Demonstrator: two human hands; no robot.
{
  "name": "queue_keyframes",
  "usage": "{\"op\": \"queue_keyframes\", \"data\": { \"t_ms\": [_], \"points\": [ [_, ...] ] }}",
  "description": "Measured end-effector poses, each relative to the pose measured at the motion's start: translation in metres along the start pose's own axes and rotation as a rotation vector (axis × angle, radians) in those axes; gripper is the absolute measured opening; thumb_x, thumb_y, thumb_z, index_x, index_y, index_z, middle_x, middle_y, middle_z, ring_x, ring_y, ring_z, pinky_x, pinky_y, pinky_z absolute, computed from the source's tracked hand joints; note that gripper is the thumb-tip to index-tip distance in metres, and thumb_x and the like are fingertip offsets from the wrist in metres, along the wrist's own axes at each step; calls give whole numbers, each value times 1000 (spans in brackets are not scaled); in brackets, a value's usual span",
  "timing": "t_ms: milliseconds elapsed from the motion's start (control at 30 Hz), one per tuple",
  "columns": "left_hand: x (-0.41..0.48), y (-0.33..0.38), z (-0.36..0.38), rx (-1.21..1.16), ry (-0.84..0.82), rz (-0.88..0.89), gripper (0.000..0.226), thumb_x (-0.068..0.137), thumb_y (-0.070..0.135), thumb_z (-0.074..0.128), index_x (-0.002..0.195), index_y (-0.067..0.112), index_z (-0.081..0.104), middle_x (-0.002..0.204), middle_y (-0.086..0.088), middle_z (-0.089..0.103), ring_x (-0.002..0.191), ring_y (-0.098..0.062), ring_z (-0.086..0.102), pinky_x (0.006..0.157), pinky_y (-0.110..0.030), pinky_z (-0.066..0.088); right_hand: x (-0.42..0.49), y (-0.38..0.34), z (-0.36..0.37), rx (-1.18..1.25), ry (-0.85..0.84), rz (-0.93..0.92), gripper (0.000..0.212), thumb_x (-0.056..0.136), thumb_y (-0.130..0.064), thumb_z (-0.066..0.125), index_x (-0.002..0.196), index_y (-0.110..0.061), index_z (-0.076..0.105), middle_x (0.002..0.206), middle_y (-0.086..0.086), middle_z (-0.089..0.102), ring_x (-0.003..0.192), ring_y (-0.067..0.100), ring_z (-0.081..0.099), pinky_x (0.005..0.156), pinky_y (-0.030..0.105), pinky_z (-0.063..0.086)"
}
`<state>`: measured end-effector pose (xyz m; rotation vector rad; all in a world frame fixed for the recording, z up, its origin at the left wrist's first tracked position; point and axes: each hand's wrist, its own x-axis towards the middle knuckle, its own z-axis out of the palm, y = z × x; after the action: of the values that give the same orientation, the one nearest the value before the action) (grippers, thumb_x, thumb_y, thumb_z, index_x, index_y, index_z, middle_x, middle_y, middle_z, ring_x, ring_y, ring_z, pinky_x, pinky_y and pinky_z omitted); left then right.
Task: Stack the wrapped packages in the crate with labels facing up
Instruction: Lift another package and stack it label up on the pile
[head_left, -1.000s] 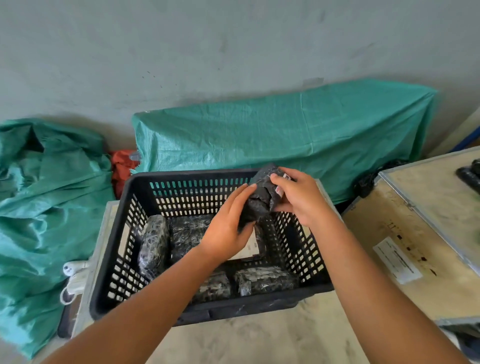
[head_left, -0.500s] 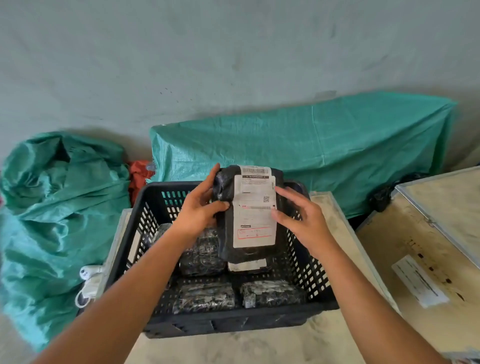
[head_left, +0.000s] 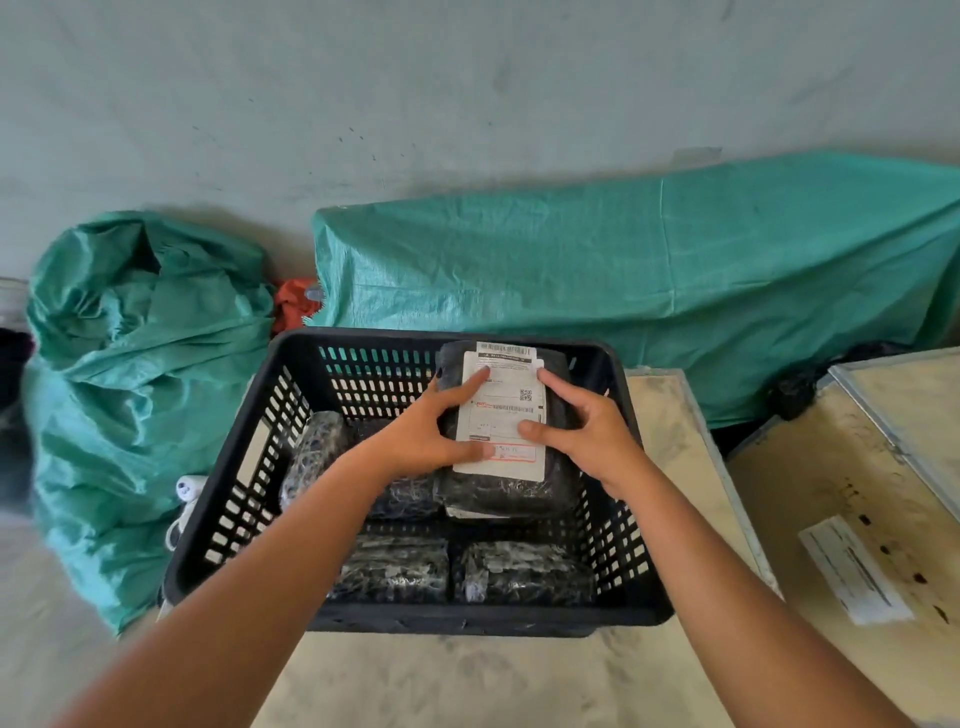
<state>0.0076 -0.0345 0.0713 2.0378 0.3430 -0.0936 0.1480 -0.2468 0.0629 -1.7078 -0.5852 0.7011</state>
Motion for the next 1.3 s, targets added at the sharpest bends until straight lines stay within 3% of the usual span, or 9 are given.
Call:
{"op": "queue_keyframes", "data": {
  "t_ms": [133, 233, 433, 633, 700, 767, 833, 1100, 1300],
  "points": [
    [16, -29, 13, 63, -165, -128, 119, 74, 39, 89, 160, 42, 8, 156, 12, 29, 135, -13, 39, 108, -29, 38, 15, 28, 9, -185, -130, 161, 103, 71, -32, 94, 157, -36, 38, 158, -10, 43, 142, 11, 43, 114, 38, 44],
    [27, -46, 17, 78, -210, -192, 129, 73, 37, 90, 161, 38, -3, 144, 17, 33, 127, -9, 41, 98, -21, 37, 27, 46, 15, -286, -192, 208, 114, 68, -33, 96, 160, -36, 30, 165, -3, 33, 149, 20, 33, 118, 40, 36],
    [50, -72, 28, 25, -177, -221, 131, 72, 26, 92, 162, 33, -3, 158, 3, 33, 133, -16, 44, 106, -30, 42, 54, 69, 28, -341, -181, 262, 120, 66, -20, 97, 162, -34, 25, 164, 0, 32, 147, 25, 34, 108, 32, 35],
    [60, -94, 40, 33, -56, -205, 127, 70, 26, 92, 160, 40, 4, 153, 7, 38, 137, -21, 44, 109, -39, 44, 63, 90, 33, -343, -98, 251, 115, 66, -16, 97, 159, -37, 32, 161, 0, 39, 146, 23, 37, 110, 30, 34],
    [62, -100, 42, 101, -47, -196, 125, 73, 30, 90, 160, 43, 1, 162, -2, 30, 145, -28, 35, 113, -47, 40, 63, 96, 35, -350, -97, 244, 111, 69, -14, 95, 159, -37, 33, 160, -1, 41, 145, 22, 39, 108, 26, 34],
    [66, -103, 43, 182, -41, -229, 125, 74, 33, 89, 158, 48, -2, 168, -11, 9, 152, -34, 17, 117, -52, 33, 63, 102, 36, -354, -97, 250, 109, 72, -14, 93, 159, -38, 32, 159, -1, 43, 143, 21, 41, 106, 25, 35],
    [70, -103, 45, 213, -62, -265, 127, 73, 33, 89, 157, 49, -4, 169, -13, -5, 153, -37, 13, 117, -54, 32, 64, 105, 35, -347, -109, 265, 109, 72, -13, 93, 159, -39, 32, 159, -1, 43, 143, 20, 42, 106, 26, 36],
    [77, -104, 45, 175, -142, -276, 126, 79, 26, 85, 158, 43, -13, 169, -10, -2, 153, -31, -17, 122, -58, 13, 65, 112, 37, -389, -144, 303, 109, 78, -18, 89, 159, -46, 22, 160, -2, 40, 143, 22, 41, 105, 27, 39],
    [78, -103, 42, 178, -183, -312, 123, 83, 29, 82, 156, 48, -16, 169, -16, -7, 151, -32, -23, 121, -57, 8, 65, 108, 38, -432, -165, 310, 107, 82, -20, 86, 160, -46, 17, 160, 4, 38, 143, 25, 41, 115, 43, 41]
  ]
}}
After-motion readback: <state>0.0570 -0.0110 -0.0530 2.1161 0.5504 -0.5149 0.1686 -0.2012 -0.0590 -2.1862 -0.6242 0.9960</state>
